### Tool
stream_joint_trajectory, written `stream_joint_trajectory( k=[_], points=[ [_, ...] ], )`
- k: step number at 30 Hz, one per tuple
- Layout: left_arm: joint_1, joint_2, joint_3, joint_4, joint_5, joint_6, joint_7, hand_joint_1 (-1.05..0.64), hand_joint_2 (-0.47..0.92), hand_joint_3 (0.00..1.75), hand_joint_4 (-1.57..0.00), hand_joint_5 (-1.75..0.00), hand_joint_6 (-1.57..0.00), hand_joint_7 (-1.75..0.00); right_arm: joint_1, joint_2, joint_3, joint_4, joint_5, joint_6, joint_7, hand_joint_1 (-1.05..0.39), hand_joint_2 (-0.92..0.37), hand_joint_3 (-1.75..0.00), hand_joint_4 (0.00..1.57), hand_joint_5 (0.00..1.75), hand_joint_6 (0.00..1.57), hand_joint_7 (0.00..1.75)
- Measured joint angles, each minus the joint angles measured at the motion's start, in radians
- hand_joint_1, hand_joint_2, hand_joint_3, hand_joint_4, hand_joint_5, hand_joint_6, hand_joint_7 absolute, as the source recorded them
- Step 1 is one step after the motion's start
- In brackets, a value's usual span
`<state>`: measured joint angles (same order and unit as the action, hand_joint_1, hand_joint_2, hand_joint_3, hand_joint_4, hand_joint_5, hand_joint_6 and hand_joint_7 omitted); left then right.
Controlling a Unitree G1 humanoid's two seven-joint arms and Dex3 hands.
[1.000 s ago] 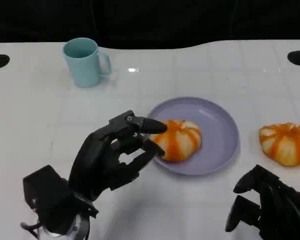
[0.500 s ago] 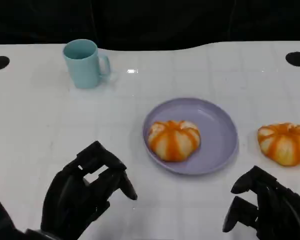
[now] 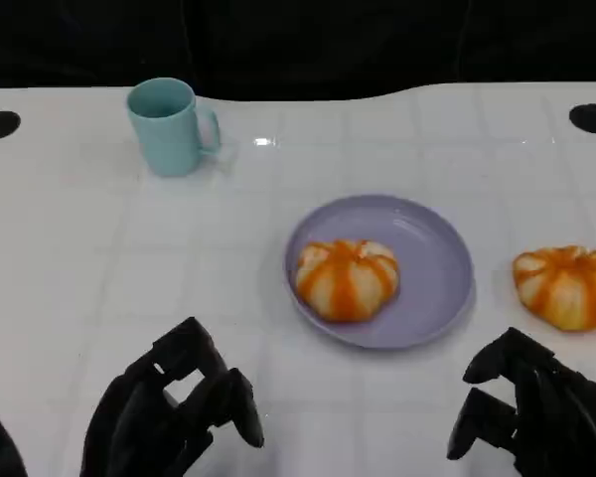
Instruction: Grasp the bread from the table and place it into the plate.
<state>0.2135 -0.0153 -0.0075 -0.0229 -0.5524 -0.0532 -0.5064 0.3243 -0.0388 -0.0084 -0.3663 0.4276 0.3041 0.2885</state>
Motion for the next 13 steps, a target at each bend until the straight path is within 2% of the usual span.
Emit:
stream_joint_trajectory(
  k=[13],
  points=[
    [-0.032,-0.009,0.025,0.047,0.000,0.006,-0.019,-0.60,0.92,0.29,-0.85,-1.75,-0.60,-1.75,-0.004,-0.006,-0.025,0.010,0.002,0.000,0.018,-0.52,-0.92,-0.43,0.61,1.75,0.41,1.64]
  ],
)
